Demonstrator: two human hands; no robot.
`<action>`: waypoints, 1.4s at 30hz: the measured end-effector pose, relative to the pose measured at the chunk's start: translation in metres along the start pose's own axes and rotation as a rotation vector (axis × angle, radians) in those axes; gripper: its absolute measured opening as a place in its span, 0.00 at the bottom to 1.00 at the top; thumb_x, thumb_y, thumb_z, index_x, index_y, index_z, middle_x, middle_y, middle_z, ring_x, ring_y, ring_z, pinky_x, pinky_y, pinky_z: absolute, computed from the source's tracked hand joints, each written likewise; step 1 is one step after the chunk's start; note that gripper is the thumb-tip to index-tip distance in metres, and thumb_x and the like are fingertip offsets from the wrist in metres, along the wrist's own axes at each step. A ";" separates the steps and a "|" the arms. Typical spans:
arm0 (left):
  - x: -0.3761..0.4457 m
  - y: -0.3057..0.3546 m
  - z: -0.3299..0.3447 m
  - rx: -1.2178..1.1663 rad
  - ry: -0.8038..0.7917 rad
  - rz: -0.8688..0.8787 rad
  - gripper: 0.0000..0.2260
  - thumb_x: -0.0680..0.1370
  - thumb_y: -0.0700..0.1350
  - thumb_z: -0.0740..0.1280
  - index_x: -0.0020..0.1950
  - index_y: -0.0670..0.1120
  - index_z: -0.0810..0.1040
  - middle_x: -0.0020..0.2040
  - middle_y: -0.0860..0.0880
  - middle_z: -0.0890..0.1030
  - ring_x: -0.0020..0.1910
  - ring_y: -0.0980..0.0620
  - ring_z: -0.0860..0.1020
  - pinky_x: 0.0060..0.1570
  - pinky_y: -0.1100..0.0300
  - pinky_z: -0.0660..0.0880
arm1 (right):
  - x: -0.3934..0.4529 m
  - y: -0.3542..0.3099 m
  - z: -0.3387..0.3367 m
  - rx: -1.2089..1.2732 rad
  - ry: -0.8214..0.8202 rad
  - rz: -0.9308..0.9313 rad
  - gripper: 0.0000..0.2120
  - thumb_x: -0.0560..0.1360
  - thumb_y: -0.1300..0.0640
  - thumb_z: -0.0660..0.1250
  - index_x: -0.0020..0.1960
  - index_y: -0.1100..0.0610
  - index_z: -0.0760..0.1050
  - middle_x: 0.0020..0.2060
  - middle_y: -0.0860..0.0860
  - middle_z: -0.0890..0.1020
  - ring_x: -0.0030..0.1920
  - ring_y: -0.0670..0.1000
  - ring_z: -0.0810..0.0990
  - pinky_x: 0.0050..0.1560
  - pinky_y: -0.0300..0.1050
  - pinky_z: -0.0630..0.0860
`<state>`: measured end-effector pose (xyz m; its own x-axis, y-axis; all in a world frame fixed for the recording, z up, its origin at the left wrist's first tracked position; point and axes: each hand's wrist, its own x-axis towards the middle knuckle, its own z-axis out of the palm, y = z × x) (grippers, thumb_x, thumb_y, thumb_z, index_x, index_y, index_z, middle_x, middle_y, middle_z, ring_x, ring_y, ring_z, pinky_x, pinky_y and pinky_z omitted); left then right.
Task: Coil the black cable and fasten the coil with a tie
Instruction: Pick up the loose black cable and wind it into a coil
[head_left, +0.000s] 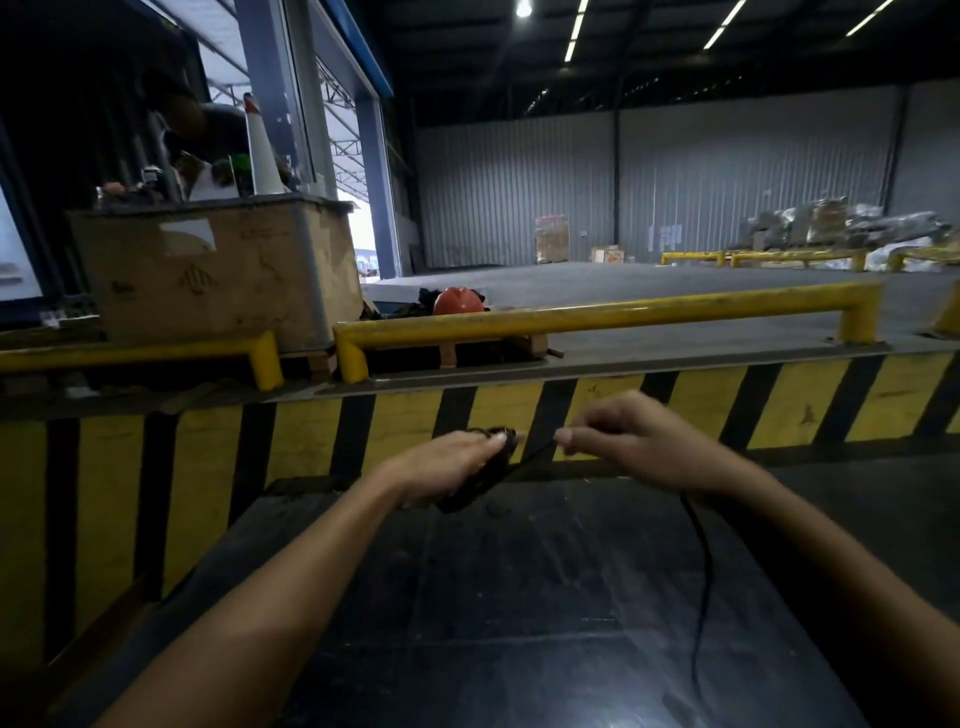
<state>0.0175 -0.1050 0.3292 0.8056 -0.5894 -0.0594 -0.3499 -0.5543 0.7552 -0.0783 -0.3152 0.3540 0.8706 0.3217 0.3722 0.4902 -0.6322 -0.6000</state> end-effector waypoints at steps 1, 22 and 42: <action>-0.005 0.001 0.004 -0.045 -0.076 -0.010 0.19 0.81 0.58 0.51 0.67 0.54 0.70 0.61 0.42 0.76 0.55 0.45 0.77 0.54 0.47 0.75 | 0.003 0.002 -0.009 -0.028 0.042 -0.003 0.09 0.76 0.52 0.64 0.37 0.50 0.76 0.28 0.47 0.75 0.27 0.38 0.73 0.28 0.31 0.69; 0.001 0.001 0.011 -0.089 0.217 0.141 0.20 0.82 0.55 0.51 0.67 0.48 0.73 0.53 0.50 0.76 0.54 0.50 0.73 0.55 0.51 0.70 | -0.014 0.034 0.074 -0.284 -0.197 0.045 0.14 0.79 0.47 0.57 0.42 0.54 0.75 0.37 0.53 0.81 0.37 0.51 0.80 0.41 0.52 0.78; -0.007 0.023 0.033 -0.984 -0.243 0.259 0.19 0.81 0.57 0.50 0.69 0.58 0.68 0.49 0.40 0.83 0.56 0.42 0.81 0.58 0.37 0.72 | -0.047 0.051 0.134 -0.035 -0.026 0.150 0.14 0.80 0.50 0.55 0.43 0.57 0.72 0.39 0.56 0.81 0.38 0.54 0.79 0.43 0.58 0.75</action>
<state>-0.0113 -0.1328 0.3254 0.6059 -0.7843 0.1332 0.1332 0.2650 0.9550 -0.0884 -0.2679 0.2111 0.9348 0.2402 0.2615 0.3535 -0.6982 -0.6225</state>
